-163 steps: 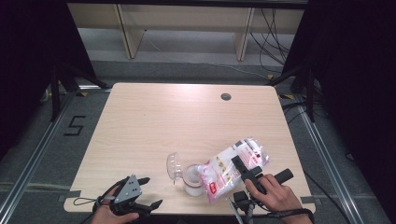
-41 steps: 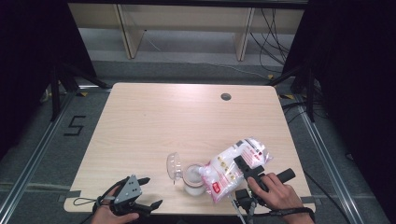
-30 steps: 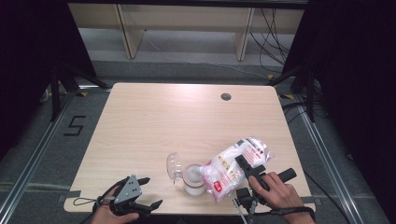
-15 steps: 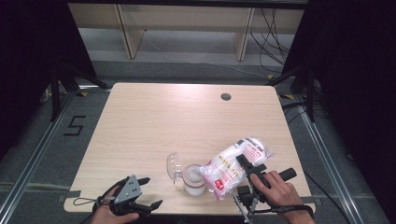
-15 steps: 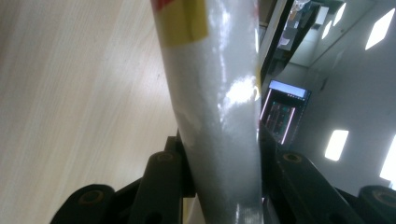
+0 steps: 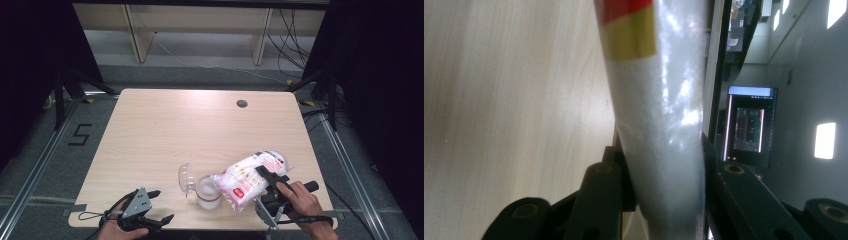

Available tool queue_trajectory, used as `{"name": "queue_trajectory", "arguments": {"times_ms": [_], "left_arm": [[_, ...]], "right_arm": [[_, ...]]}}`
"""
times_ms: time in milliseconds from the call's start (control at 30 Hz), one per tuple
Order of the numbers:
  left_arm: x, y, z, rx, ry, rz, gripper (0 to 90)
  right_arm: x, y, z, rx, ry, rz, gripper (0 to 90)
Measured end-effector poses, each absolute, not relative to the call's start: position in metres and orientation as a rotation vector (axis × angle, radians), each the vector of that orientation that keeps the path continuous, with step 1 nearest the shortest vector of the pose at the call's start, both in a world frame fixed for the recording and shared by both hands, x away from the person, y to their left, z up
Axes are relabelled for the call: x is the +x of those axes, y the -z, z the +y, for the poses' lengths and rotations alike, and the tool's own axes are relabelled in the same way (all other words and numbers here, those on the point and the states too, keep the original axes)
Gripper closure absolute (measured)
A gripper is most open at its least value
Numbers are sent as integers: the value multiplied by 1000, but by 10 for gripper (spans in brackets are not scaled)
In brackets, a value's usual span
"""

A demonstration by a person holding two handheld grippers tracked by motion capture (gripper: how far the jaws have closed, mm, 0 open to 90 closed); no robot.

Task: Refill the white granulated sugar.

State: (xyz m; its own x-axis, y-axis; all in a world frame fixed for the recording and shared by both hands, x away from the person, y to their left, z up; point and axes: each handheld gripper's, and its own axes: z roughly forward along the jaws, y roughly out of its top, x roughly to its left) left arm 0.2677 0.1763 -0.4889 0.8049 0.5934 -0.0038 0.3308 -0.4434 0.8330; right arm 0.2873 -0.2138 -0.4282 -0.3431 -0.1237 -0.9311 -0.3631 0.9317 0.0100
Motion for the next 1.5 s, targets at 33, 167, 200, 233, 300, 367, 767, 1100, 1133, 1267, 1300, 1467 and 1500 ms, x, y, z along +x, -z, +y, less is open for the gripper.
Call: {"name": "queue_trajectory", "arguments": {"times_ms": [33,167,200,233,300,367,767,1100,1133,1267,1300,1467,1500], "left_arm": [[268,489,176,2069,-359,683,158],[269,489,177,2085,-368,672,158],[269,489,177,2086,-370,668,158],[269,488,178,2094,-369,669,158],[268,489,176,2065,-357,685,158],[268,489,176,2069,-358,684,158],[267,489,176,2068,-358,684,158],[267,488,177,2069,-344,682,158],[267,488,177,2070,-342,682,158],[267,488,176,2071,-354,677,158],[267,488,176,2072,-355,679,158],[267,487,177,2077,-348,678,158],[267,488,176,2070,-356,680,158]], "right_arm": [[288,427,-214,-381,-256,1906,746],[288,431,-218,-301,-329,1944,749],[289,429,-218,-333,-334,1934,751],[289,430,-219,-306,-365,1948,752],[290,430,-220,-302,-394,1956,755],[291,432,-222,-249,-447,1980,757],[305,443,-238,-26,-786,2076,773],[322,458,-258,203,-938,2107,787],[324,460,-260,211,-951,2111,790],[328,465,-267,295,-1009,2120,796],[329,464,-269,304,-1027,2115,796],[333,468,-282,449,-1128,2090,798],[334,468,-283,441,-1130,2093,797]]}}
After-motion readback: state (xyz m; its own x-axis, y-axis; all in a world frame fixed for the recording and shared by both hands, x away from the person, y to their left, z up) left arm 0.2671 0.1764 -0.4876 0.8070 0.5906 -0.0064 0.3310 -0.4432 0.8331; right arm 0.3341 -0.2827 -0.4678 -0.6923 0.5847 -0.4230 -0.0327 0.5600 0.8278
